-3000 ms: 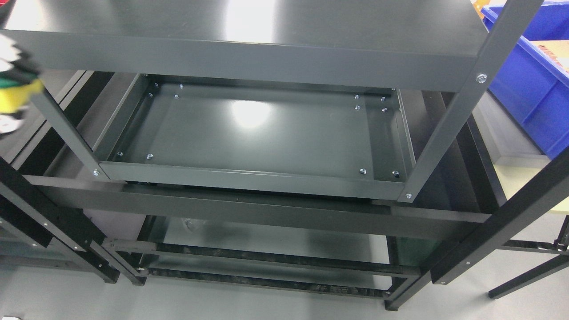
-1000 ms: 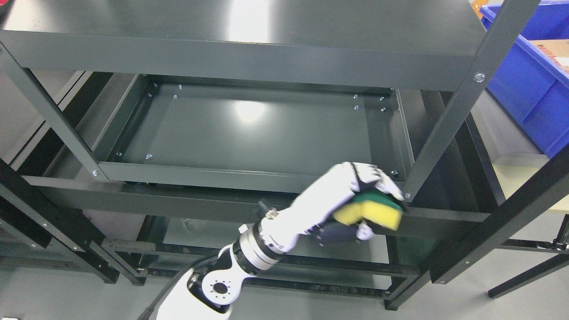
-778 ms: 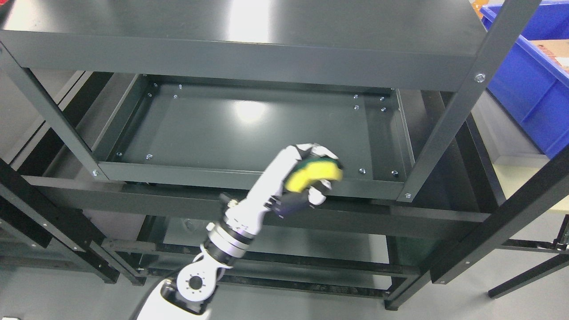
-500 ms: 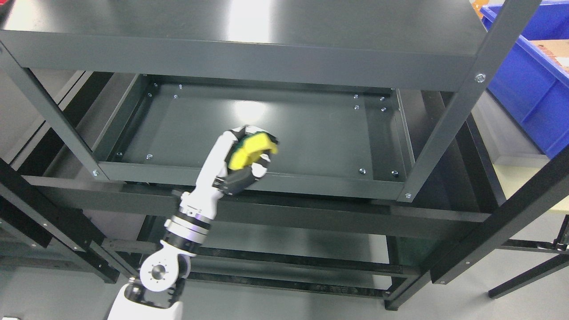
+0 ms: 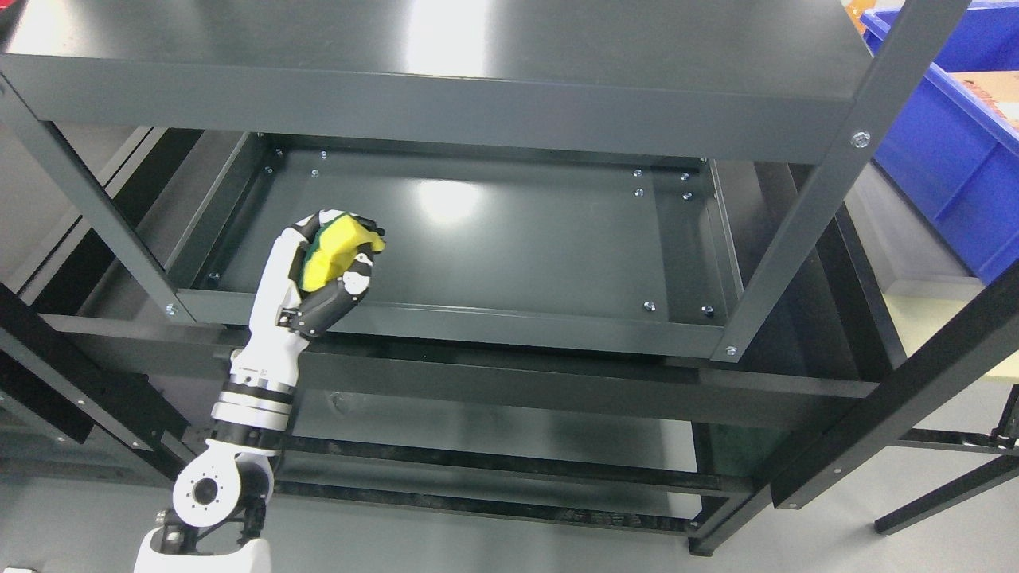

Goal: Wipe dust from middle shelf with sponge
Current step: 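Pull the left hand holding the sponge back toward the robot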

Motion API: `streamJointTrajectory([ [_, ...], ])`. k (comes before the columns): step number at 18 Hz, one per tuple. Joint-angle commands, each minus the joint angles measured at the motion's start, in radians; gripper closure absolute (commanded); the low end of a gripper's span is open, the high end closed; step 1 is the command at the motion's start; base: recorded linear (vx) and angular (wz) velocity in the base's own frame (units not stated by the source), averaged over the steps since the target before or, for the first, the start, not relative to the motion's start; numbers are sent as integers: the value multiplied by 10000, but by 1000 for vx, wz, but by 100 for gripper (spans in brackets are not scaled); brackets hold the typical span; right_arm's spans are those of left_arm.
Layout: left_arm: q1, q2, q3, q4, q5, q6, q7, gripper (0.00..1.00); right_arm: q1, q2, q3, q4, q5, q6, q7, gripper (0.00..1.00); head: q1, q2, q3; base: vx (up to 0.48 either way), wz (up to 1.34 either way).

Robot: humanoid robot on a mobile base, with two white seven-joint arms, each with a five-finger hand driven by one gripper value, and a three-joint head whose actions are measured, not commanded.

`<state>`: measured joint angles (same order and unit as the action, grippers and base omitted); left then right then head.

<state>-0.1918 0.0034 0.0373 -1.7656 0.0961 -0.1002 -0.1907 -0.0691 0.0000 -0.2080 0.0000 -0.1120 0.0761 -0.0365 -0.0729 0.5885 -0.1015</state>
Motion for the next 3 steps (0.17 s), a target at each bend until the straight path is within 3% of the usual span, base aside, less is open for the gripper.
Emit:
streamJointTrajectory([
  [1,337,140,1329,-77,282,-71,-26,99,0,-174,-6,-175,0,6,-3,0,0,0,0,0,0],
  [3,338,140,1299,-77,297,-71,-41,99,0,-174,9,-175,0,6,-3,0,0,0,0,0,0],
])
